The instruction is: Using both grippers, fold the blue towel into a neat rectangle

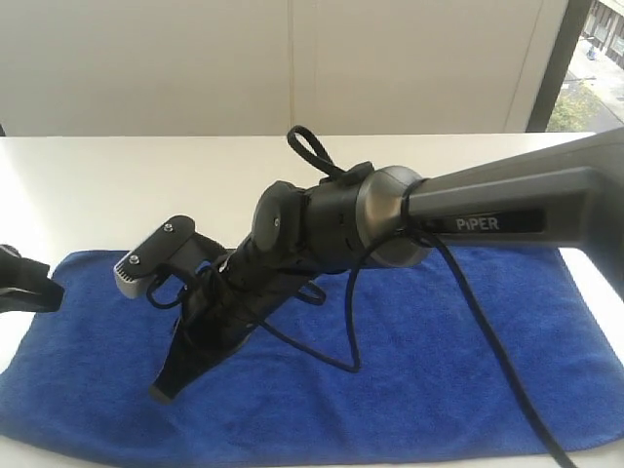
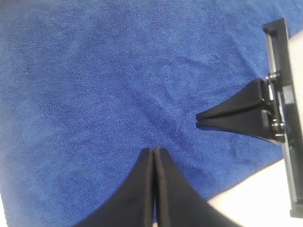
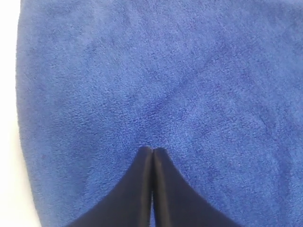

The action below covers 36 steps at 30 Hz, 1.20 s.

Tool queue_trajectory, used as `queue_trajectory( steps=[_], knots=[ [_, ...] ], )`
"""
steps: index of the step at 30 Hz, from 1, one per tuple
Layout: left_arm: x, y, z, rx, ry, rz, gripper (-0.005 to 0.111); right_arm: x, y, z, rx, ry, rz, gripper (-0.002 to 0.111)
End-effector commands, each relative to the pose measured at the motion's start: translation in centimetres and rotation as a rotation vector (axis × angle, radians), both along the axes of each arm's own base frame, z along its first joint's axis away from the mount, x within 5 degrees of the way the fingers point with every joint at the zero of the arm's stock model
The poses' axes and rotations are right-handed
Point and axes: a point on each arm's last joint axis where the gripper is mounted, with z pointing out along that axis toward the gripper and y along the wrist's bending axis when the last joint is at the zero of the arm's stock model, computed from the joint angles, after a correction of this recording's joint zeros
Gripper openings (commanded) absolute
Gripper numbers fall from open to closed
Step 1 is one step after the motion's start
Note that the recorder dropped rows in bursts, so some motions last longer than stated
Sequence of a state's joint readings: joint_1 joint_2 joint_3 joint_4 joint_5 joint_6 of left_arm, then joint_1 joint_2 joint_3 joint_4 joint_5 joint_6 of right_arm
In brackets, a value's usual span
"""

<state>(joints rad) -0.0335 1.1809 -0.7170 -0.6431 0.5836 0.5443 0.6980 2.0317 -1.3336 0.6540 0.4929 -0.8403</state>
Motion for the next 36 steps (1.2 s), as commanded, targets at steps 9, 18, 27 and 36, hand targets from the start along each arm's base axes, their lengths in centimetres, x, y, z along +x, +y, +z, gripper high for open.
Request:
queue_trajectory(
  steps=[9, 18, 27, 36],
  knots=[
    [-2.9, 0.7, -3.7, 0.016, 0.016, 0.111, 0.0, 1.1, 0.0, -4.1, -0.052, -0.003, -0.026, 0.0],
    [-3.1, 1.1, -4.3, 0.085, 0.008, 0.085, 0.0, 3.7, -2.9, -4.2, -0.059, -0.014, -0.142, 0.0],
    [-2.9, 1.2, -4.2, 0.099, -0.016, 0.098, 0.0, 3.1, -2.4, -2.7, -0.055, -0.058, -0.073, 0.0],
    [-2.8, 1.3, -4.2, 0.103, -0.03, 0.111, 0.0, 0.8, -1.8, 3.0, -0.029, -0.155, 0.138, 0.001]
  ],
)
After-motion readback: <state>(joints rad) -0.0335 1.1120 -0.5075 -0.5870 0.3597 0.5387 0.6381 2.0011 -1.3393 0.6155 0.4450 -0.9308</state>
